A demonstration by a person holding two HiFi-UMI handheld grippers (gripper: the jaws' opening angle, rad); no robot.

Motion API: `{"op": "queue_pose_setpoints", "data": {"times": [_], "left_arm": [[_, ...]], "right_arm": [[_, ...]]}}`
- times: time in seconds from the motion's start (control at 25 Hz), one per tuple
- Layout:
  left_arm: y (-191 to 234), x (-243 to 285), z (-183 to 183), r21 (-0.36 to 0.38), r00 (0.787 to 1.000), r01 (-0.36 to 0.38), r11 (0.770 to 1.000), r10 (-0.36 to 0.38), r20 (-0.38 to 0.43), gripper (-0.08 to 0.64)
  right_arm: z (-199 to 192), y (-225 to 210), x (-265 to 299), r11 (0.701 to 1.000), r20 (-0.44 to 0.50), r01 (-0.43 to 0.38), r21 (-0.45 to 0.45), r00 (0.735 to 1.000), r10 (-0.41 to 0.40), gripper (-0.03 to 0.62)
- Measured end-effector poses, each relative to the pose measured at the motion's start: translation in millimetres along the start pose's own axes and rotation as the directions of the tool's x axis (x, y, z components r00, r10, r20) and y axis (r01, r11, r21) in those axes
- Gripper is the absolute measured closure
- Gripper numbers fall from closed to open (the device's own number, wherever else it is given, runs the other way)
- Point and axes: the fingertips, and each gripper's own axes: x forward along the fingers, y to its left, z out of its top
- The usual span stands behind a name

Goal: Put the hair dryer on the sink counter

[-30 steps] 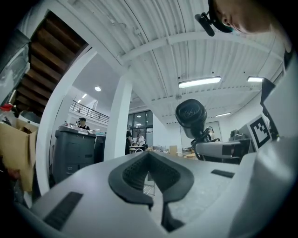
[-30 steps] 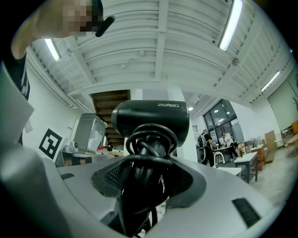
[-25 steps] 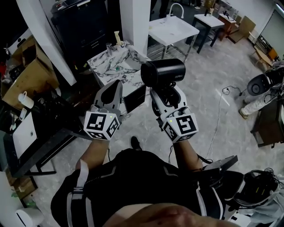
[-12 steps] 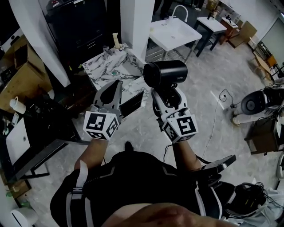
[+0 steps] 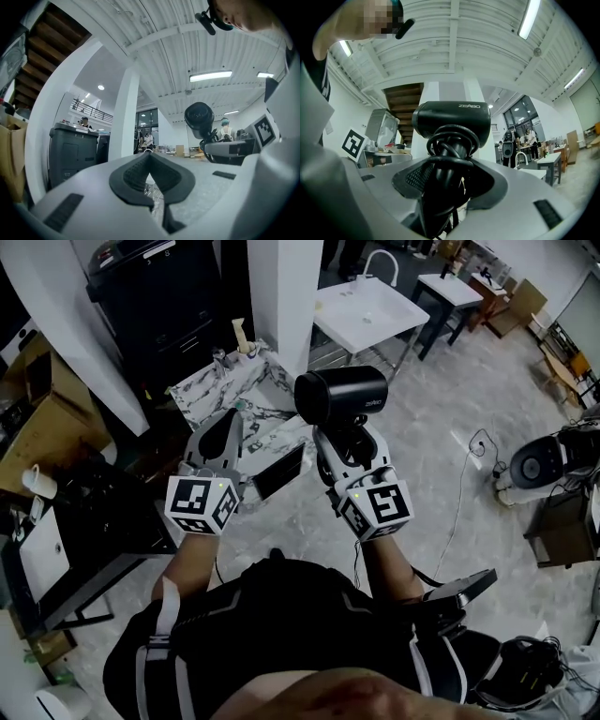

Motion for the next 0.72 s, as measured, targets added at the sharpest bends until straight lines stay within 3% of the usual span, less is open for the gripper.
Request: {"op": "queue_pose_setpoints", "data": {"times": [0.28, 0.72], "left_arm": [[-3.7, 16.9, 6.5, -0.019, 0.999, -0.043, 0.999, 0.043, 0.012, 0.558], [-10.0, 42.8, -1.0, -0.016, 0.969, -0.248, 0.969, 0.248, 0.005, 0.558]], "right_arm": [[10.4, -23.4, 11.4, 0.999, 0.0, -0.038, -0.004, 0.999, 0.038, 0.356], [10.4, -63.3, 55.3, 0.967, -0.014, -0.253, 0.001, 0.967, 0.253, 0.356]]}}
